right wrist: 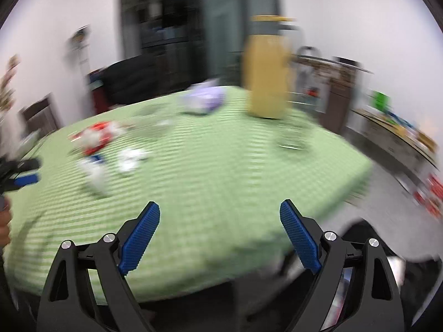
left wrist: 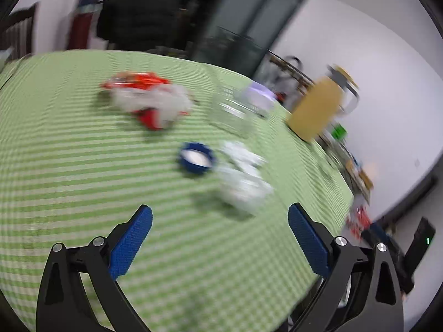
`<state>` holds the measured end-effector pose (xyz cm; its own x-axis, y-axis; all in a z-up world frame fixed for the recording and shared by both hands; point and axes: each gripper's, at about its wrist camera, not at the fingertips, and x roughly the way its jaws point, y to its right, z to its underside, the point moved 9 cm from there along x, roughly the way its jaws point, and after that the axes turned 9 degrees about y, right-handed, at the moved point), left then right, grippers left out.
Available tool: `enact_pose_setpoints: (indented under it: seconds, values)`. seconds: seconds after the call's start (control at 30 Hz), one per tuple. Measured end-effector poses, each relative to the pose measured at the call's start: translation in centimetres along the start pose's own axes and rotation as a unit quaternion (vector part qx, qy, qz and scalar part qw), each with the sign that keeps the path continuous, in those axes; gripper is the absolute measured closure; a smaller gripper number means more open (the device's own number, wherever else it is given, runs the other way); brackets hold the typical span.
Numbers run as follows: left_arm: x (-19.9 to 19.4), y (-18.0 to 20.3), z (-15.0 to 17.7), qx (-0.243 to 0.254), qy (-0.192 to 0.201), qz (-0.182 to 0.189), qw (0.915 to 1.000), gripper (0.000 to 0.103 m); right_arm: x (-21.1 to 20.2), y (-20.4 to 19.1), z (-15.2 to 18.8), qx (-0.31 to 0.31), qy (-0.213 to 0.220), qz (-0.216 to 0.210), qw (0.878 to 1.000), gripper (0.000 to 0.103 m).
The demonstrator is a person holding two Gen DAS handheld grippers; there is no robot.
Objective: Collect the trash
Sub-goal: 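Move both grippers back to the table, then grasp the crumpled clear plastic bag with the right gripper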
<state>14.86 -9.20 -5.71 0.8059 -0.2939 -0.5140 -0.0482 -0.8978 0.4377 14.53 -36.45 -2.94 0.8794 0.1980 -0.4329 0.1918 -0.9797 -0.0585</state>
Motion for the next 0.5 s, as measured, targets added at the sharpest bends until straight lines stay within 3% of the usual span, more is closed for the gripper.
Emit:
enact_pose_setpoints:
  seconds: [0.13, 0.3, 0.37, 0.43, 0.47, 0.5]
  values:
    - [-0.2, -4.5, -0.8, -0.032, 0.010, -0.022, 0.9992, 0.008, 4.8, -8.1, 0.0, -0.055, -0.022, -0.080, 0.995, 0.018]
    - [0.3, -7.5, -0.3, -0.044, 0.001, -0.035, 0.9984, 0.008, 10.1, -14.8, -0.1, -0.088, -0.049, -0.127, 0.987, 0.018]
    - [0.4, -8.4, -0.1, -0.049, -0.002, -0.035, 0.9982, 0.008, 11.4, -16.2, 0.0, -0.099, -0.053, -0.126, 0.986, 0.018]
    - [0.4, -9.2, -0.1, -0.059, -0.003, -0.029, 0.9978, 0.008, 12.9, -17.3, 0.5, -0.111, -0.069, -0.129, 0.983, 0.030]
    - [0.5, -9.5, 0.0, -0.068, -0.006, -0.021, 0.9974, 0.008, 13.6, -17.5, 0.8, -0.110, -0.080, -0.125, 0.983, 0.044]
    - [0.6, -9.8, 0.1, -0.079, -0.010, -0.011, 0.9968, 0.008, 14.5, -17.5, 1.3, -0.105, -0.094, -0.123, 0.982, 0.050]
